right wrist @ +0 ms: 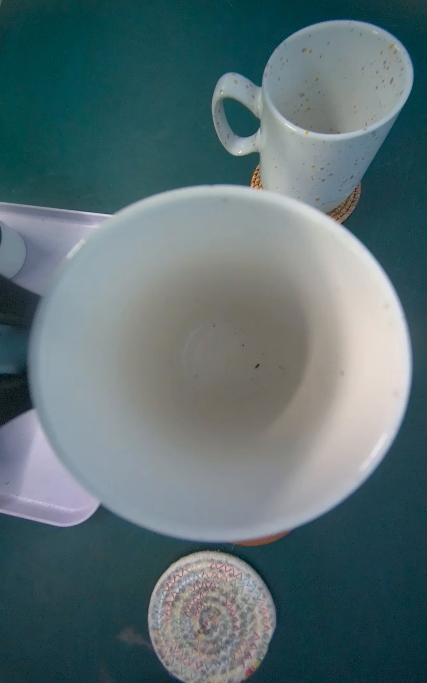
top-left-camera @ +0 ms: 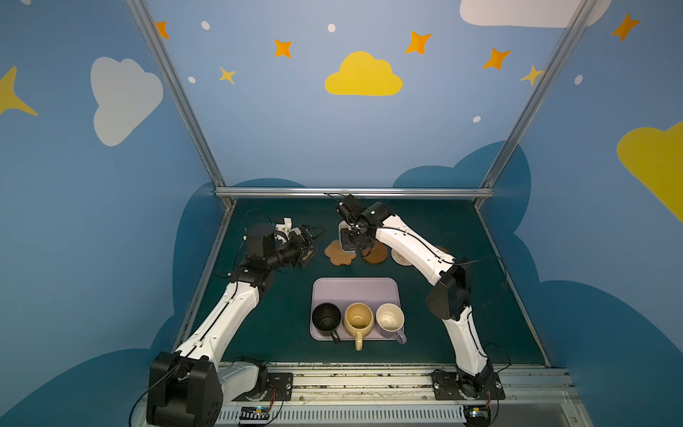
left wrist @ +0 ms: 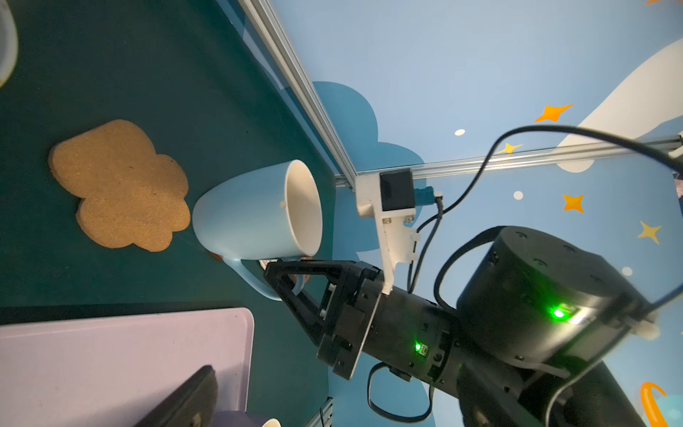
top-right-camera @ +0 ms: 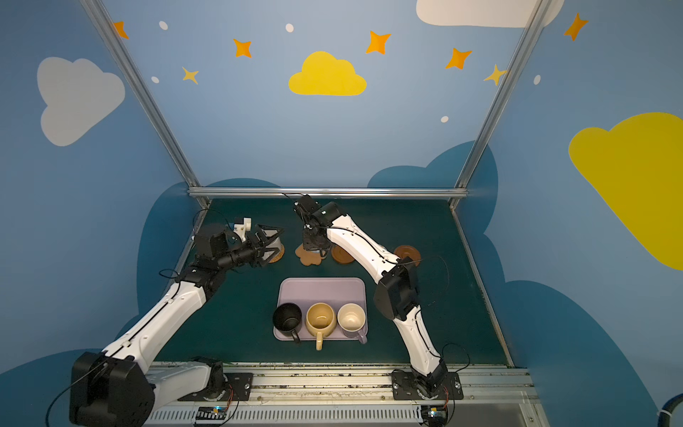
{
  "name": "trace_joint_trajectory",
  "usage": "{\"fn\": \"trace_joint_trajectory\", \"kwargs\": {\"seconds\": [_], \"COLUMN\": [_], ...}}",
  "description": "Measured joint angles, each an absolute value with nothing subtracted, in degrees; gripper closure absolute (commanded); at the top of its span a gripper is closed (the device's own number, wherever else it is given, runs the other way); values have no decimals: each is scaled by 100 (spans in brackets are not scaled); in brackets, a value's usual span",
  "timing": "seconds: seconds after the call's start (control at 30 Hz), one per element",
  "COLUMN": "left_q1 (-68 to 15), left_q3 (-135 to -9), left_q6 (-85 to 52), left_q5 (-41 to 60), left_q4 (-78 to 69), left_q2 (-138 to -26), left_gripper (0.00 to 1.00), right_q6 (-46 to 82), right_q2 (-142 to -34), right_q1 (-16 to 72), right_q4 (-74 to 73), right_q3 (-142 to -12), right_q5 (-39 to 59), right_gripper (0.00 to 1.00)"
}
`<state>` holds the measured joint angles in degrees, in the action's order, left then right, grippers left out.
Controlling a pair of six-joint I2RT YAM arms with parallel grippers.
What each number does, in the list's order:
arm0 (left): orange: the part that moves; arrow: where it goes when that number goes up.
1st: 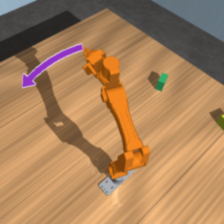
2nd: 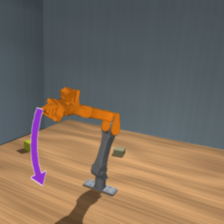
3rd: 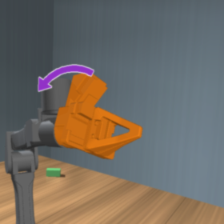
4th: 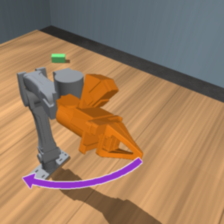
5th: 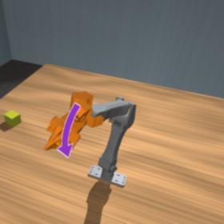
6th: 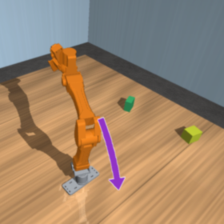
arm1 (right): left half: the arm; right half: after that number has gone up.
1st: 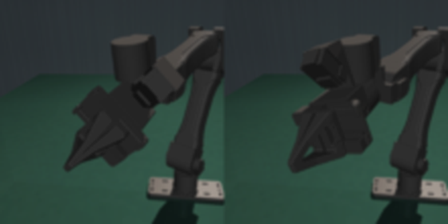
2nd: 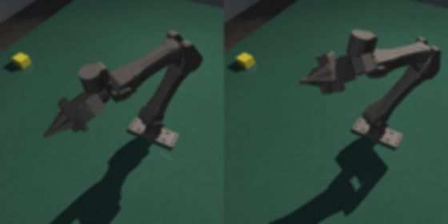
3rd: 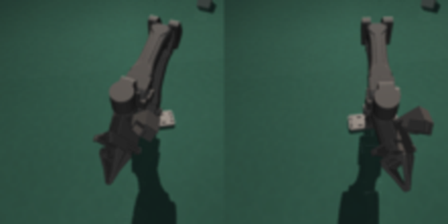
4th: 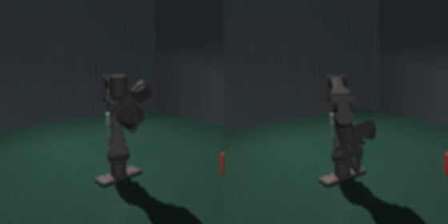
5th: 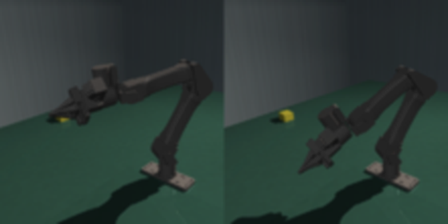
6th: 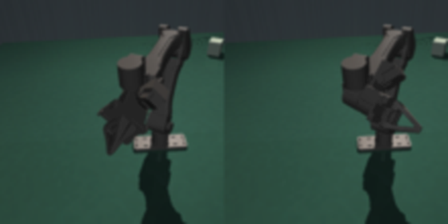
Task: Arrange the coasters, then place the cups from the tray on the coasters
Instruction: 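Carry the light-blue mug with the right gripper over the cork flower coaster, then lower the light-blue mug onto the cork flower coaster with the right gripper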
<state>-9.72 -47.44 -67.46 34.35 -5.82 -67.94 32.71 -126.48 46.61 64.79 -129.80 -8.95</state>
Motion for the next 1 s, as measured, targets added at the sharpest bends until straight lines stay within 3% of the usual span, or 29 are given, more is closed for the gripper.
{"fn": "trace_joint_trajectory", "kwargs": {"seconds": [0.3,1.0], "left_q1": [-993,-1205], "left_q3": [-4668,-4670], "left_q6": [-6845,-6731], "left_q5": [3249,2976], "left_q4": [-676,-655], "left_q2": [-6956,-7520], "left_gripper": [0,0], "right_q6": [3437,3426], "right_q2": [-13021,-13863], "right_q1": [4672,4681], "right_q4": [6598,6528], "right_q3": [-13756,-14059], "right_q5": [-899,-790], "right_gripper": [100,100]}}
